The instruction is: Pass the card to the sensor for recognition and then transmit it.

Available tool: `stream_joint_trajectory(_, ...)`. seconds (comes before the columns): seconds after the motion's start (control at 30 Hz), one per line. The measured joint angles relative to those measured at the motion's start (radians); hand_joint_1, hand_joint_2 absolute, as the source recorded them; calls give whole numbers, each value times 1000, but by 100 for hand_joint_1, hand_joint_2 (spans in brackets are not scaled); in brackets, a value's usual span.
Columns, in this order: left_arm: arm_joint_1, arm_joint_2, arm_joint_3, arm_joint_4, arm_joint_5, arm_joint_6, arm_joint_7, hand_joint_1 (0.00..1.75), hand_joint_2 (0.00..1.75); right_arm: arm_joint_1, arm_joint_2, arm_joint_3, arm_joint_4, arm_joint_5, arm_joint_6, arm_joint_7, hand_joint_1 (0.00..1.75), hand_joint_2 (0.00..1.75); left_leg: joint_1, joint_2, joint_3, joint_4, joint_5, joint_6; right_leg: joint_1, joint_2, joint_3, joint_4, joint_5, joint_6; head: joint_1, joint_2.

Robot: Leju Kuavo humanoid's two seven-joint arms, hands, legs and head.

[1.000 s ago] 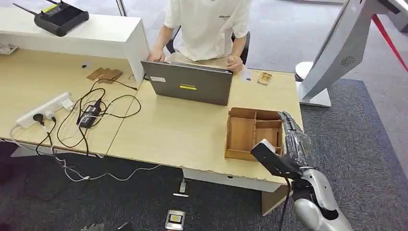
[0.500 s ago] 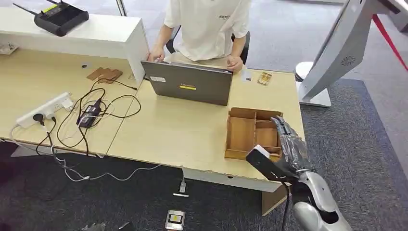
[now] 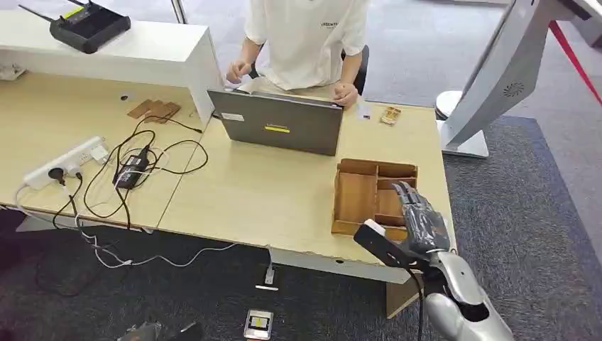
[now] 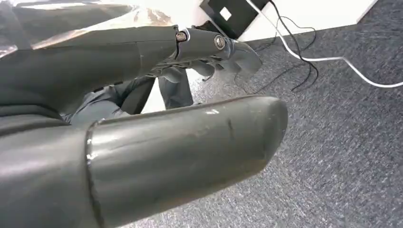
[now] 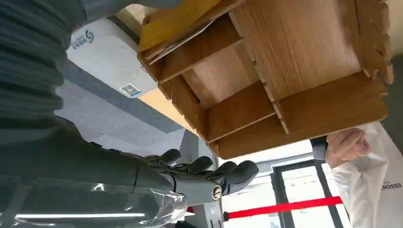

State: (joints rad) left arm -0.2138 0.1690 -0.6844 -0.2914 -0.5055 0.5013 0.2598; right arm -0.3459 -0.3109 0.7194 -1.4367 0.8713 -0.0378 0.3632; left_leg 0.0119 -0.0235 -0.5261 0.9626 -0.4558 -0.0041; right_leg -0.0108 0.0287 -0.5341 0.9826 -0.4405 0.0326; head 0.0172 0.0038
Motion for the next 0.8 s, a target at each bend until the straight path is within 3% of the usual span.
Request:
stream_joint_trajectory(0.4, -9, -2, -2, -1, 0, -9, -6, 0, 0, -83, 23, 29, 186, -9, -45, -21, 0, 175, 0, 0, 0, 0, 0, 0, 0, 0, 0, 0, 0, 0, 0, 0)
stream_joint_trajectory(0.8, -11, -3, -8, -2, -1, -12, -8, 0, 0, -108, 32, 42, 273, -25, -94, -29, 0, 175, 0, 0, 0, 0, 0, 0, 0, 0, 0, 0, 0, 0, 0, 0)
